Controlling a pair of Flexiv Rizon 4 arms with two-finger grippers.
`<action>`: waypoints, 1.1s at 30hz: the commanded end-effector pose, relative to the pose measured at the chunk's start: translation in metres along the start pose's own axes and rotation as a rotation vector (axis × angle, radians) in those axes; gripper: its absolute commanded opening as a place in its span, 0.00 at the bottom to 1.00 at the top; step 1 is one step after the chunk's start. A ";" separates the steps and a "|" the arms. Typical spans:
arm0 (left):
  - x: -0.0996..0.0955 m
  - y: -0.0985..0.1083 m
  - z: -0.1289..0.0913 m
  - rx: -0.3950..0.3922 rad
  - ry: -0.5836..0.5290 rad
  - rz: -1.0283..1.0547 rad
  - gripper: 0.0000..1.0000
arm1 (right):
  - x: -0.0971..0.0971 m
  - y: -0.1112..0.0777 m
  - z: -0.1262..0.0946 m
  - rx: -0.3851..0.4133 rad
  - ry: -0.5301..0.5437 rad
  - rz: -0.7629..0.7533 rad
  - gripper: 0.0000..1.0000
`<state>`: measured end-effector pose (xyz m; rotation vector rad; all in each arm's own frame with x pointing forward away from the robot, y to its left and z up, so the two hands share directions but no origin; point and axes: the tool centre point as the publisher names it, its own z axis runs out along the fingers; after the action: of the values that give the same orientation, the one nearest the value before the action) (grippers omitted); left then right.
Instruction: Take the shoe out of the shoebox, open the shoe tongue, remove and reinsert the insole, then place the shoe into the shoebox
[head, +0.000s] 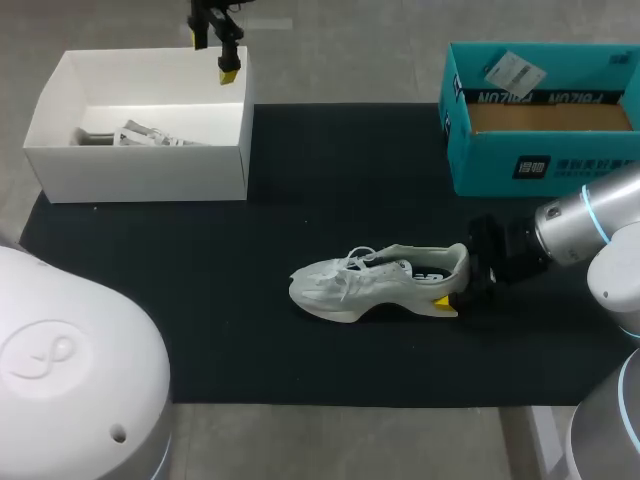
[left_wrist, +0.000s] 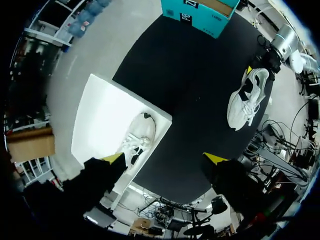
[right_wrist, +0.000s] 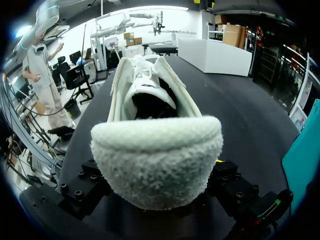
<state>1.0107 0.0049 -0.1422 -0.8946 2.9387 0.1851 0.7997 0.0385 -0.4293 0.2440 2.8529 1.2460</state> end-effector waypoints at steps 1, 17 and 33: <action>0.033 -0.002 0.003 0.189 0.047 -0.713 1.00 | 0.001 0.001 0.000 0.003 -0.002 0.000 0.00; 0.155 -0.027 0.013 0.131 0.004 -0.533 1.00 | 0.001 0.001 0.000 0.003 -0.002 0.000 0.00; 0.218 -0.022 0.034 0.065 -0.017 -0.354 1.00 | 0.001 0.001 0.000 0.003 -0.002 0.000 0.00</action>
<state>0.8432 -0.1259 -0.2001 -1.3666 2.6998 0.0673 0.7997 0.0387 -0.4292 0.2437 2.8529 1.2461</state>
